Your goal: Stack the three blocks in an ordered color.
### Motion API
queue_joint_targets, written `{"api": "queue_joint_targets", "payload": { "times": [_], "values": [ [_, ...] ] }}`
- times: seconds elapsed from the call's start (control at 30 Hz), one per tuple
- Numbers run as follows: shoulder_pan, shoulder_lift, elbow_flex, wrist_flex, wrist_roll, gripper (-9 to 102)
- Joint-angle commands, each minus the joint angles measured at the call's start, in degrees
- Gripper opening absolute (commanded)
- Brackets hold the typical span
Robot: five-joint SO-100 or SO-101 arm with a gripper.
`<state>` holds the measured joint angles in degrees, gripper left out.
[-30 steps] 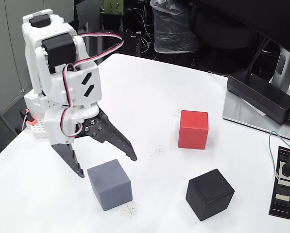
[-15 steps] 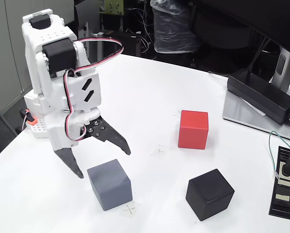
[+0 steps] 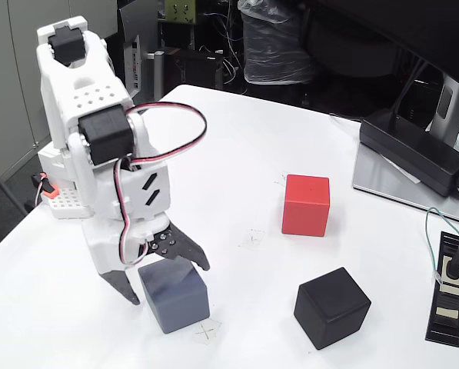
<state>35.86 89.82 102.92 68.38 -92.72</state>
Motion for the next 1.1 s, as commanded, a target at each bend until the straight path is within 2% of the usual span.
{"api": "queue_joint_targets", "payload": {
  "times": [0.0, 0.17, 0.37, 0.57, 0.77, 1.07],
  "values": [
    [0.3, -0.1, -0.9, -1.4, 0.1, 38],
    [0.3, -0.1, -0.9, -1.3, 0.1, 37],
    [0.3, -0.2, -0.4, -1.2, 0.5, 23],
    [-0.1, 0.9, -1.1, -0.2, 10.6, 11],
    [-5.5, 1.8, -1.1, -0.1, 20.0, 7],
    [-8.3, 8.5, -1.2, 0.0, 29.6, 7]
  ]
}}
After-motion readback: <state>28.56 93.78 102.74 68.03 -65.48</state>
